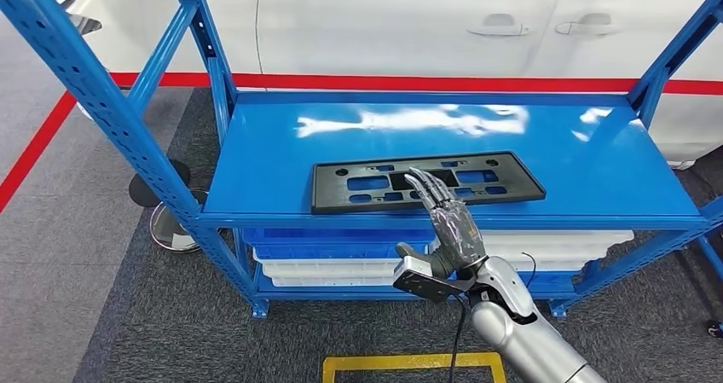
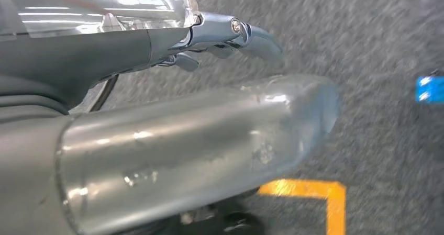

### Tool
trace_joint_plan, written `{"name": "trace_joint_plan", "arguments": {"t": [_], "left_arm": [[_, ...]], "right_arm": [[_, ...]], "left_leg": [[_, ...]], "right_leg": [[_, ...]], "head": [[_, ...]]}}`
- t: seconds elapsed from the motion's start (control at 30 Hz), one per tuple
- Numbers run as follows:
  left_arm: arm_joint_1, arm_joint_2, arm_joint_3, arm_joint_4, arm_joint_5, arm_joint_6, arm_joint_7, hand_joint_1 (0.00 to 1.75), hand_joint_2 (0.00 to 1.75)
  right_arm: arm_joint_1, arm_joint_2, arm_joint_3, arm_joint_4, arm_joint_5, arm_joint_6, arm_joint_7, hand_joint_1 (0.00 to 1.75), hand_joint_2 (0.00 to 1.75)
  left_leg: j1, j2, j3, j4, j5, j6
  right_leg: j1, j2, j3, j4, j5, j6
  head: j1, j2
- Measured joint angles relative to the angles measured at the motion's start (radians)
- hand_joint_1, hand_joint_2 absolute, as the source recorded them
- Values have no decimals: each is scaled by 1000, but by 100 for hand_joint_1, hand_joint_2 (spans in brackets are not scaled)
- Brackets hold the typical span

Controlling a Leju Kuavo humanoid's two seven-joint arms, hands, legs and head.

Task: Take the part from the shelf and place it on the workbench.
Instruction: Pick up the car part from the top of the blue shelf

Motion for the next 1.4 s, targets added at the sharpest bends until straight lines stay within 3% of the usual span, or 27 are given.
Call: {"name": "trace_joint_plan", "arguments": {"t": [0.03, 0.1, 0.17, 0.2, 0.27, 0.33, 0.37, 0.43, 0.5, 0.57, 0.63, 0.7, 0.8, 0.83, 0.87, 0.9, 0.97, 1.03, 1.13, 1.2, 1.33, 1.4], "left_arm": [[-1, 0, 1, 0, 1, 1, -6, 0, 0], [-2, 0, 3, 0, 4, -4, -14, 0, 0], [-5, -2, 3, 0, 3, -11, -16, 0, 0], [-7, -2, 4, 0, 0, -13, -13, 0, 0], [-14, -4, 4, 0, -7, -13, 10, 0, 0], [-25, -5, 4, 0, -15, -10, 40, 0, 0], [-31, -5, 4, 0, -18, -8, 50, 0, 0], [-42, -6, 4, 0, -20, -6, 57, 0, 0], [-49, -8, 4, 0, -20, -4, 57, 0, 0], [-50, -9, 4, 0, -19, -2, 55, 0, 0], [-49, -10, 4, 0, -19, -2, 54, 0, 0], [-49, -11, 4, 0, -19, -4, 51, 0, 0], [-38, -11, 5, 0, -14, -17, 21, 0, 0], [-31, -11, 6, 0, -13, -20, 11, 0, 0], [-23, -11, 7, 0, -11, -22, 2, 0, 0], [-15, -10, 8, 0, -10, -24, -3, 0, 0], [-6, -9, 10, 0, -12, -26, -5, 0, 0], [-5, -7, 12, 0, -20, -28, -1, 0, 0], [-5, -4, 15, 0, -27, -42, 1, 0, 0], [-5, -2, 17, 0, -28, -49, 1, 0, 0], [-5, 0, 18, 0, -30, -51, 1, 0, 0], [-4, 1, 20, 0, -33, -53, 1, 0, 0]], "right_arm": [[0, 0, 1, 2, 0, 0, -1, 0, 87], [0, 1, 2, 5, -3, 2, -5, 0, 87], [0, 5, 4, 9, -17, 7, -10, 0, 0], [0, 8, 4, 11, -29, 12, -13, 0, 0], [-1, 13, 4, 20, -56, 25, -21, 0, 0], [-2, 17, 4, 35, -70, 30, -29, 0, 0], [-2, 18, 4, 43, -70, 29, -32, 0, 0], [-6, 19, 4, 55, -60, 22, -36, 0, 0], [-13, 20, 3, 62, -46, 15, -35, 0, 87], [-20, 21, 3, 69, -29, 6, -29, 0, 175], [-22, 21, 3, 76, -9, -5, -20, 0, 175], [-28, 21, 2, 85, 11, -12, -8, 0, 175], [-39, 17, 2, 105, 38, -15, 12, 0, 175], [-39, 16, 2, 112, 43, -16, 15, 0, 175], [-38, 15, 2, 118, 51, -19, 18, 0, 175], [-38, 15, 2, 123, 65, -23, 26, 0, 175], [-44, 15, 3, 136, 126, -33, 61, 0, 175], [-56, 15, 3, 155, 224, -44, 112, 0, 175], [-67, 17, 3, 191, 355, -61, 163, 0, 175], [-71, 21, 3, 210, 389, -68, 174, 0, 175], [-75, 30, 3, 238, 398, -72, 181, 0, 175], [-74, 32, 3, 249, 410, -78, 189, 0, 175]], "left_leg": [[-2, -4, 5, -12, -1, 8], [-4, -2, 3, -15, 4, 25], [-1, 0, 5, -22, 9, 38], [3, 2, 6, -26, 12, 43], [3, 8, 6, -29, 14, 48], [3, 12, 6, -29, 14, 48], [3, 13, 6, -29, 13, 48], [3, 14, 10, -29, 12, 45], [1, 17, 11, -29, 10, 39], [-1, 22, 10, -32, 11, 28], [0, 26, 11, -33, 9, 15], [0, 22, -4, 6, -21, 5], [-1, 17, -86, 179, -109, 0], [-1, 17, -108, 222, -120, -1], [-1, 17, -115, 233, -112, 0], [-1, 17, -104, 205, -85, 1], [-1, 8, -48, 79, -18, 6], [-2, -2, -12, -5, 11, 16], [-5, -1, -7, -18, 14, 33], [-1, 2, -3, -27, 20, 44], [1, 3, -2, -31, 22, 51], [1, 3, -2, -31, 22, 51]], "right_leg": [[1, 1, -3, 5, -2, 4], [1, 1, -5, 7, -2, 12], [-2, 2, -13, 24, -17, 19], [-4, 2, -29, 57, -36, 24], [-10, 3, -86, 172, -91, 32], [-15, 3, -137, 268, -115, 37], [-17, 3, -140, 267, -99, 37], [-18, -3, -95, 166, -29, 31], [-11, -20, -37, 46, 15, 21], [-2, -29, -19, 2, 15, 15], [-2, -23, -16, -11, 18, 9], [-6, -20, -9, -25, 25, 0], [-3, -16, -6, -28, 26, -10], [-1, -13, -6, -27, 25, -11], [0, -9, -6, -25, 23, -12], [0, -5, -6, -22, 21, -12], [1, 3, -7, -11, 14, -7], [3, 8, -13, 2, 6, 2], [2, 10, -16, 6, 3, 15], [-2, 10, -28, 36, -20, 23], [-13, 10, -119, 233, -115, 39], [-16, 10, -141, 270, -111, 42]], "head": [[0, 0], [0, 0], [0, 0], [0, 0], [0, 0], [0, 0], [0, 0], [0, 0], [0, 0], [0, 0], [0, 0], [0, 0], [0, 0], [0, 0], [0, 0], [0, 0], [0, 0], [0, 0], [0, 0], [0, 0], [0, 0], [0, 0]]}}
